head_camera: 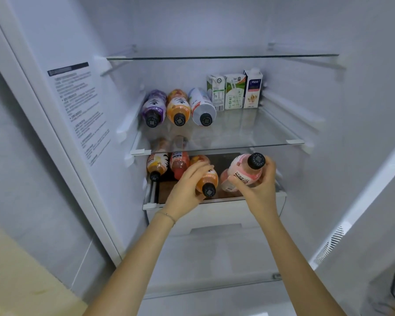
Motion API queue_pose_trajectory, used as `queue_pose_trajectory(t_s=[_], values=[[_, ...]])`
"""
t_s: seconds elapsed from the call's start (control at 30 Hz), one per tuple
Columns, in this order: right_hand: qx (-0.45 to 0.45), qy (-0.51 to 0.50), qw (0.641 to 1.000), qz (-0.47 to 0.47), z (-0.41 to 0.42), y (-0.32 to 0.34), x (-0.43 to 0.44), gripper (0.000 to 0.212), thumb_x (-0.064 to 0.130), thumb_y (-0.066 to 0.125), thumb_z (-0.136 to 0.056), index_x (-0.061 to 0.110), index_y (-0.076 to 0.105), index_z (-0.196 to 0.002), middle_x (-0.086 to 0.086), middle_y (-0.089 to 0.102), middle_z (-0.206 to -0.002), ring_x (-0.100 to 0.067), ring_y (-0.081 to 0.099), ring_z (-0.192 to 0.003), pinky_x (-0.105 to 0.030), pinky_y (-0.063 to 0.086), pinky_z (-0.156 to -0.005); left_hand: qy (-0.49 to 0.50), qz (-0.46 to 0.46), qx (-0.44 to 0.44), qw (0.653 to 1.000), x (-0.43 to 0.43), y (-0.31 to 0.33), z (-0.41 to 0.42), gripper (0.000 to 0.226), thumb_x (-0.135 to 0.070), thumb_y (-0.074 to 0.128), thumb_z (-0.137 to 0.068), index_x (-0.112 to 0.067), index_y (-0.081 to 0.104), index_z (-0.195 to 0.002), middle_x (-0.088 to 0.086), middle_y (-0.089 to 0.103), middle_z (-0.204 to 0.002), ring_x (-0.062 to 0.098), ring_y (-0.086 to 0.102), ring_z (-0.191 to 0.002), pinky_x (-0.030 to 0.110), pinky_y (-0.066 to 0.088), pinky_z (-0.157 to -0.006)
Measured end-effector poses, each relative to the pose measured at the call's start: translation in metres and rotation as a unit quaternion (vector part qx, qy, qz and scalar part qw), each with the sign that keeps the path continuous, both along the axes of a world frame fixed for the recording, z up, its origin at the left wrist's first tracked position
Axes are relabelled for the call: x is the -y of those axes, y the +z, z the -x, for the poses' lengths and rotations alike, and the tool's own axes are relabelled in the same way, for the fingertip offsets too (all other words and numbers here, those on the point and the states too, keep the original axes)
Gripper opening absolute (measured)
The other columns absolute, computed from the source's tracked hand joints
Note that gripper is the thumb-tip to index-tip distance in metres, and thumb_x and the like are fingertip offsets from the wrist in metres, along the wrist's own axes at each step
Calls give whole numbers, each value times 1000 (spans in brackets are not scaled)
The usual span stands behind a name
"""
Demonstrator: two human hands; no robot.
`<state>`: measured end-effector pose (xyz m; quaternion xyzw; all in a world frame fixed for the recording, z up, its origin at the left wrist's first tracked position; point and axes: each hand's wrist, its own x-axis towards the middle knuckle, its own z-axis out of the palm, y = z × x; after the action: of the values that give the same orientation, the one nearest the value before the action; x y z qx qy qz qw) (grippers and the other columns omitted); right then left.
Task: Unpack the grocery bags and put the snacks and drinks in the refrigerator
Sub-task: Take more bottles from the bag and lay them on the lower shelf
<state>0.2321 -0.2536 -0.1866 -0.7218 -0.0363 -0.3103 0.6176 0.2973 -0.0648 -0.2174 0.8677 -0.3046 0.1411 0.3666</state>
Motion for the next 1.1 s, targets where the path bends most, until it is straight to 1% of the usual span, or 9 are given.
queue_pose_trajectory(t_s=[0.13,0.27,0.43,0.57,0.67,0.73,0.8,0.93,1.1], values=[[4,14,1000,9,-2,-1,2,74,5,85,-67,32,41,-120,12,53,-117,1,55,-107,-11,46,-85,-1,-78,28,997,1,-8,-8,68,-4,72,-82,-21,45,-141,-2,34,-154,9,19,-144,32,21,-116],[4,20,1000,-2,-3,0,5,75,6,86,-66,37,42,-118,11,54,-117,-2,56,-108,-15,49,-87,7,-140,49,989,4,-3,-24,73,-8,77,-78,-22,45,-142,1,36,-153,19,26,-144,45,27,-117],[0,22,1000,-17,-5,-2,8,74,7,86,-67,32,42,-122,8,55,-119,-5,56,-109,-18,50,-87,7,-271,88,958,4,12,-38,73,-23,76,-80,-28,42,-144,-2,34,-154,20,30,-143,44,30,-116],[-5,27,999,-16,-6,-1,10,75,7,85,-67,31,42,-123,9,55,-120,-3,56,-109,-15,50,-85,-2,-275,58,960,0,14,-37,79,-36,76,-78,-31,37,-146,-3,29,-157,18,24,-145,48,29,-114],[-6,26,999,-19,-6,-2,11,75,5,86,-66,28,42,-124,10,55,-118,-6,57,-109,-16,51,-85,5,-304,-2,953,0,21,-27,95,-57,73,-73,-31,26,-151,-6,15,-161,17,11,-148,48,17,-119],[-4,22,1000,-20,-6,-2,12,75,4,85,-66,28,43,-123,13,55,-116,-4,58,-107,-16,50,-85,29,-288,10,957,4,22,-21,92,-64,69,-73,-30,30,-149,-5,20,-160,19,15,-147,45,17,-118],[-1,21,1000,-23,-5,-2,11,74,3,85,-66,27,42,-123,15,55,-115,0,58,-105,-14,49,-83,44,-252,41,966,8,21,-21,84,-65,67,-74,-29,39,-144,-4,30,-156,18,24,-144,43,23,-115],[6,29,999,-25,-4,0,7,74,3,85,-66,27,43,-122,14,54,-116,2,57,-104,-13,49,-82,57,-208,12,976,1,23,-35,81,-58,72,-74,-25,44,-142,-2,37,-153,18,34,-140,43,31,-114],[0,52,998,21,-7,-1,-2,76,3,86,-64,23,43,-123,37,50,-105,7,54,-103,-11,47,-83,121,-207,-3,971,-7,17,-63,78,-60,66,-79,-28,39,-145,-4,38,-152,20,31,-141,46,23,-117]])
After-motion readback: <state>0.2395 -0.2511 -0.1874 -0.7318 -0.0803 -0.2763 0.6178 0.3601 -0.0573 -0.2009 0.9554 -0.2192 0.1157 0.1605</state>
